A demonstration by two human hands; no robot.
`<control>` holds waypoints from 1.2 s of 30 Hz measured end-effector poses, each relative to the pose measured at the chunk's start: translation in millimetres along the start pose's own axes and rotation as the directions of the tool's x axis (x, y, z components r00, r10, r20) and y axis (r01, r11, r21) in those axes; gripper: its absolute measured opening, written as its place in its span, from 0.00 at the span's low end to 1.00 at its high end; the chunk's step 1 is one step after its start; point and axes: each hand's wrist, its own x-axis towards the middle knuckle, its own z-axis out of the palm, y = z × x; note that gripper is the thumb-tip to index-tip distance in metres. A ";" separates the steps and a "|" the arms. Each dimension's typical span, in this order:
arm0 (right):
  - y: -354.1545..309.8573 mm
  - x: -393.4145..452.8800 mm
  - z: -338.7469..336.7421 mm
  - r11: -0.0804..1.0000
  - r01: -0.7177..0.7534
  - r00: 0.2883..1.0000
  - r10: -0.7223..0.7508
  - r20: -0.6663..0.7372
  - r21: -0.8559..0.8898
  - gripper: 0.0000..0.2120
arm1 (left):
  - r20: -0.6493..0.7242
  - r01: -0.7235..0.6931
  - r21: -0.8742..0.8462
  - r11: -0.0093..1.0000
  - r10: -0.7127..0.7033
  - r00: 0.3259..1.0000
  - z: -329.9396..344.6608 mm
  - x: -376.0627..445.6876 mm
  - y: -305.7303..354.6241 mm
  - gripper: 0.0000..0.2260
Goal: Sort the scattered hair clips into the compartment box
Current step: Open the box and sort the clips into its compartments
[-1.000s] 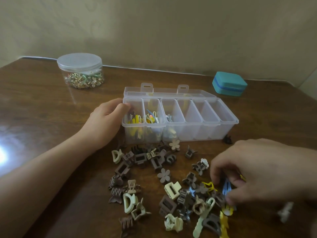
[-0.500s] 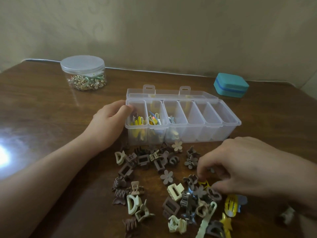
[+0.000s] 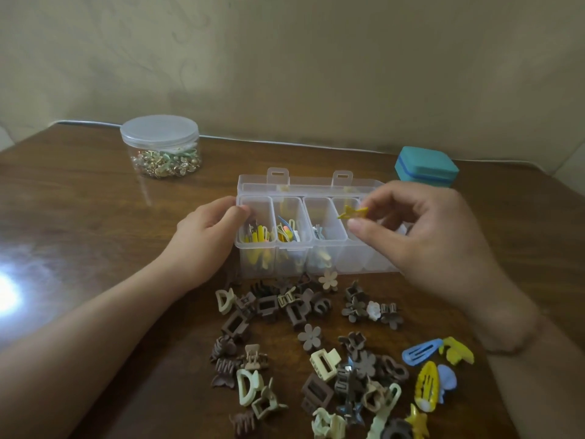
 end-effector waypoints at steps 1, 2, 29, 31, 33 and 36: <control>1.4 2.7 5.0 1.000 -0.008 1.000 0.007 -0.011 -0.015 0.05 | 0.001 0.000 0.004 1.000 0.000 1.000 0.3 -0.1 0.5 0.23; 3.4 5.0 8.6 0.999 -0.018 1.000 0.017 -0.009 -0.031 0.04 | 0.003 0.001 0.007 1.000 -0.001 1.000 0.4 -0.1 0.5 0.22; -5.8 -22.3 -27.4 0.800 0.151 0.500 0.444 0.743 -0.580 0.08 | 0.016 0.007 -0.018 1.000 -0.007 1.000 0.1 -0.3 1.9 0.20; -4.3 -23.5 -25.8 0.812 0.183 0.496 0.410 0.765 -0.554 0.06 | 0.006 0.009 -0.012 1.000 -0.009 1.000 0.7 -0.5 2.7 0.20; 0.4 -23.1 -27.5 0.827 0.211 0.500 0.367 0.784 -0.521 0.06 | 0.000 0.013 -0.011 1.000 -0.013 1.000 0.7 -0.5 3.0 0.19; 2.9 -19.6 -36.2 0.918 0.128 0.547 0.250 0.799 -0.375 0.05 | 0.009 0.011 -0.004 1.000 -0.011 1.000 -0.6 -0.6 2.4 0.21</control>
